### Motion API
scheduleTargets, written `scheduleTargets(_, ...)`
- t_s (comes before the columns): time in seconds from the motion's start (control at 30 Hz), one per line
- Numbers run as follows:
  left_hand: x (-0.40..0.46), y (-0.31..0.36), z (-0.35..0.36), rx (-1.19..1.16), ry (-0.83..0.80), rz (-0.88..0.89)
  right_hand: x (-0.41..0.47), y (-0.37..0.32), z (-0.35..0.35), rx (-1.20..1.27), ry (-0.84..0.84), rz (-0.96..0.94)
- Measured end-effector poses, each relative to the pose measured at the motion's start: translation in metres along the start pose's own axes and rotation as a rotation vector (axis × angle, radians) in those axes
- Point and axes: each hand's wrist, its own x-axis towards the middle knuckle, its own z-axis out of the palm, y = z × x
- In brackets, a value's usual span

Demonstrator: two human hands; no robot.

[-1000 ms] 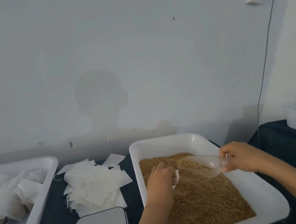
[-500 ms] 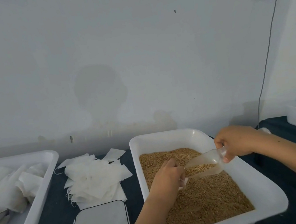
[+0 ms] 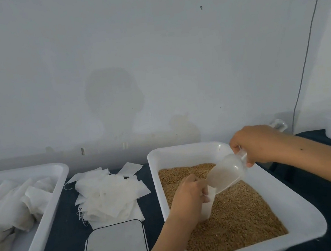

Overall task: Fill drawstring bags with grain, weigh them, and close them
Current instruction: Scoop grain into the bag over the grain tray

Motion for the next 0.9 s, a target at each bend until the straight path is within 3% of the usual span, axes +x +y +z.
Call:
scheduleTargets(0.17, 0.003, -0.002, -0.006, -0.308, 0.002, -0.221, -0.004, 0.009, 0.007, -0.036, 0.176, -0.062)
scheduleTargets(0.3, 0.004, -0.003, -0.009, -0.423, 0.016, -0.306, -0.008, 0.023, 0.017, 0.083, 0.057, 0.082)
scheduleTargets(0.47, 0.004, -0.004, -0.015, -0.598, 0.15, -0.406, -0.01, 0.018, 0.053, 0.14, -0.153, 0.158)
scheduleTargets(0.6, 0.004, -0.002, -0.018, -0.623, 0.244, -0.465, -0.006, -0.001, 0.084, 0.19, -0.202, 0.121)
scheduleTargets(0.9, 0.004, -0.002, -0.02, -0.617, 0.344, -0.491, 0.009, -0.054, 0.118, 0.416, -0.098, 0.049)
